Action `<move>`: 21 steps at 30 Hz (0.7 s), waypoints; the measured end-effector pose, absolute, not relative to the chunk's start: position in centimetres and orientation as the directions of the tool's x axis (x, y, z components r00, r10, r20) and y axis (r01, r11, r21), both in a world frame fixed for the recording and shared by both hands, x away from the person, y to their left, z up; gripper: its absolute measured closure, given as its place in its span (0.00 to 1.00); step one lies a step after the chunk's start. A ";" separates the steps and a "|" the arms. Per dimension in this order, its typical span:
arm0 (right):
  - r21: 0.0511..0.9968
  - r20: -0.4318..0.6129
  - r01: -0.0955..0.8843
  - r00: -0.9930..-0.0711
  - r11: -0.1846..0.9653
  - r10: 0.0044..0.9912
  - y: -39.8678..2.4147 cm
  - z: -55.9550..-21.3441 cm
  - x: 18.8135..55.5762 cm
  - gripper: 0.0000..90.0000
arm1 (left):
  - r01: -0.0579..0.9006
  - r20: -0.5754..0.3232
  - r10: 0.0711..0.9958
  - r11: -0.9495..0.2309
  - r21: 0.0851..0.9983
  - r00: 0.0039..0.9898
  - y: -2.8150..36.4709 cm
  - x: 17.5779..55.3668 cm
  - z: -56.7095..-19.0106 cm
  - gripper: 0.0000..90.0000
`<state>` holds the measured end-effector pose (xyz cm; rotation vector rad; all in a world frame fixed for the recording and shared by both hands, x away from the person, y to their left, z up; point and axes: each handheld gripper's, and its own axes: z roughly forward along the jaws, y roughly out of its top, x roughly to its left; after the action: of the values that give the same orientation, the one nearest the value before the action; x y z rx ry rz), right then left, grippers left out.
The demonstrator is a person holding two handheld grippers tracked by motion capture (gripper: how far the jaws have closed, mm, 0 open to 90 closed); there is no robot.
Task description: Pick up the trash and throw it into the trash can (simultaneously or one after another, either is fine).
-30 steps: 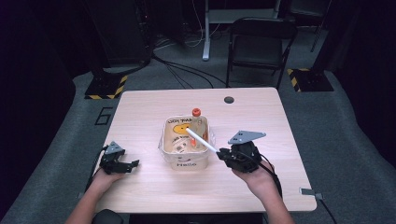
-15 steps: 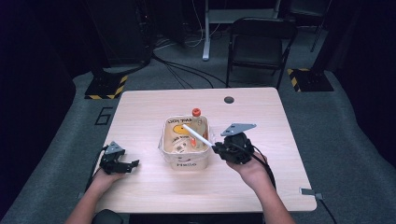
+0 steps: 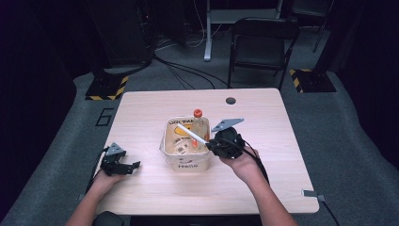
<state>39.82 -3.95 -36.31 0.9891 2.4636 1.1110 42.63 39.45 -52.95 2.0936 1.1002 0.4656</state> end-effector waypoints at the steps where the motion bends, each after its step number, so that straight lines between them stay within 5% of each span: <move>1: 0.739 0.037 0.478 -0.733 0.475 0.679 -3.8 -36.3 39.9 0.87 | 0.563 -0.013 0.821 -0.380 0.734 0.571 39.4 42.6 -52.9 0.13; 21: 0.697 0.038 0.509 -0.730 0.505 0.683 -1.7 -37.6 42.3 0.87 | 0.563 -0.012 0.820 -0.381 0.734 0.572 39.5 42.6 -52.9 0.13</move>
<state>42.30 -1.71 -37.55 1.0123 2.5070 1.0414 42.64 39.45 -52.95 2.0939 1.1002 0.4652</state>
